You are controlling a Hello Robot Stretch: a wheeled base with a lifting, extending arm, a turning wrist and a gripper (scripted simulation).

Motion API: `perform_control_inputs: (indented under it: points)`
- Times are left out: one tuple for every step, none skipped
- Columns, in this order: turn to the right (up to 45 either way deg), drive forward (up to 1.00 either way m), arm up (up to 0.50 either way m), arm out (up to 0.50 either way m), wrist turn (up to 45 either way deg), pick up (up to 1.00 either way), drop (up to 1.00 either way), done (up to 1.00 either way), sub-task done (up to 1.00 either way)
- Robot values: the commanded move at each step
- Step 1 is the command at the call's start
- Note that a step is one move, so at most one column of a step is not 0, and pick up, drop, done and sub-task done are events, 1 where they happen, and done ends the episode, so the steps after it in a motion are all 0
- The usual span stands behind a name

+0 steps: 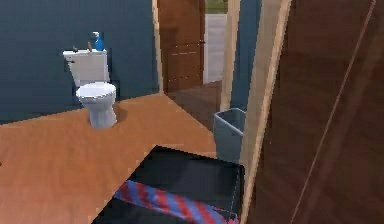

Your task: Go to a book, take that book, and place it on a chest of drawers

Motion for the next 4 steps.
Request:
perform_control_inputs:
  points:
    - [-27.0,0.00,0.00,0.00,0.0,0.00,0.00,0.00,0.00]
    - [0.0,0.60,0.00,0.00,0.0,0.00,0.00,0.00,0.00]
    - [-45.0,0.00,0.00,0.00,0.0,0.00,0.00,0.00,0.00]
    - [-6.0,0.00,0.00,0.00,0.0,0.00,0.00,0.00,0.00]
